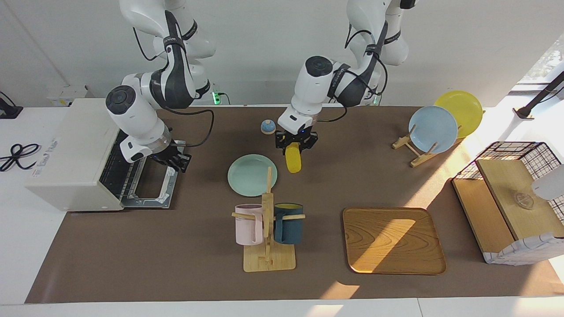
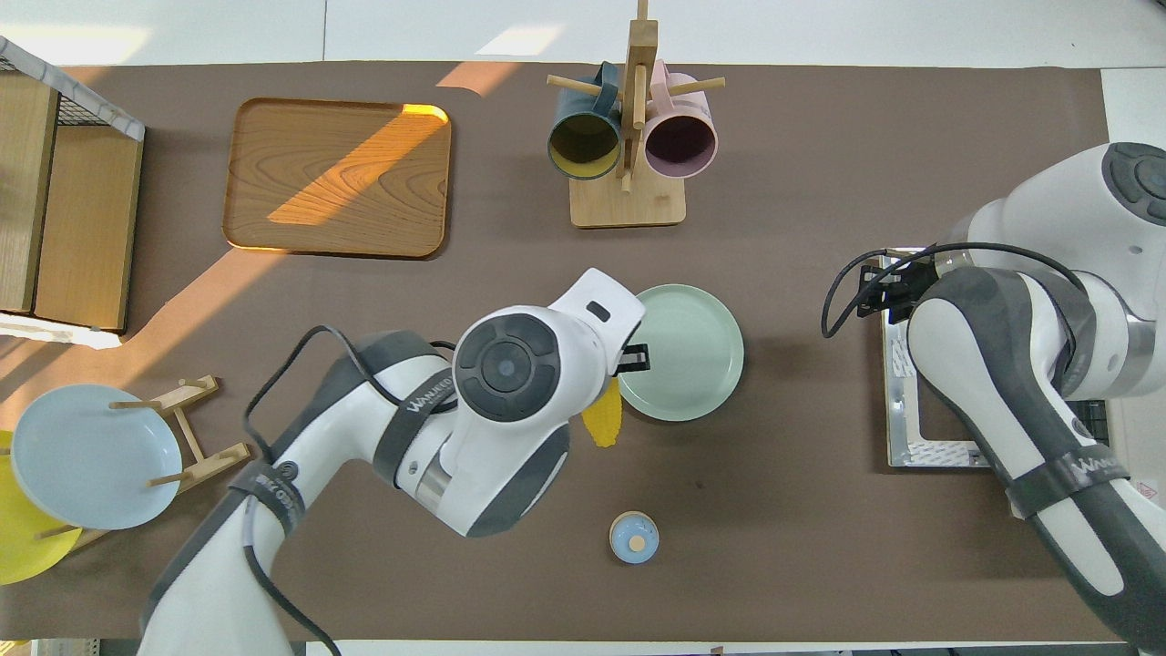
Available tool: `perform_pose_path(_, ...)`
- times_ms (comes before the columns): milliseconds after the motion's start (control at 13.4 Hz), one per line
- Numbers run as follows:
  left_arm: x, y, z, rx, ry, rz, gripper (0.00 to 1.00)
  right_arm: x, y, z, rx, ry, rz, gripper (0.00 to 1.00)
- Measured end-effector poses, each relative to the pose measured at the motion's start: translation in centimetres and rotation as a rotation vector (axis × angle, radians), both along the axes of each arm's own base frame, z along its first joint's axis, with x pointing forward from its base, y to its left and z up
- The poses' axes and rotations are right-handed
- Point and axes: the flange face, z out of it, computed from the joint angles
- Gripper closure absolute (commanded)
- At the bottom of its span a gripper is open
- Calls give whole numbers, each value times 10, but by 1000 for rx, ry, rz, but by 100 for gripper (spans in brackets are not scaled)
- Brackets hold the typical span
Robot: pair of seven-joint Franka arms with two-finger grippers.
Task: Put corn in oven
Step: 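Lower the corn onto the green plate and open the left gripper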
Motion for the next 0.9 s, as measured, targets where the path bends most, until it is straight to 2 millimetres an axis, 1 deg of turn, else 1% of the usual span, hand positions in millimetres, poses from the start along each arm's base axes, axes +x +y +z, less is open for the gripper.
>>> perform_pose_path(75,-6,-16,-14,-11,-1,11,100,0,0,0,0,-2,0,17)
perform_pose_path(225,-9,-45,-34,-22,7,26,100,1,0,0,0,-9,1,16)
perform_pose_path(374,-3,-64,-46,-44,-3,36,100,1,0,0,0,-9,3,16)
perform_pose_path(524,5,-69,-55,-64,-20,44,100,1,1,-1,0,-8,4,16)
perform_pose_path(599,7,-69,-60,-72,-29,49,100,2,1,-1,0,-10,5,12)
perform_pose_path(674,8,-70,-62,-79,-36,51,100,2,2,-1,0,-14,5,10)
perform_pose_path(899,11,-72,-63,-104,-60,55,100,2,3,-1,0,-15,7,9)
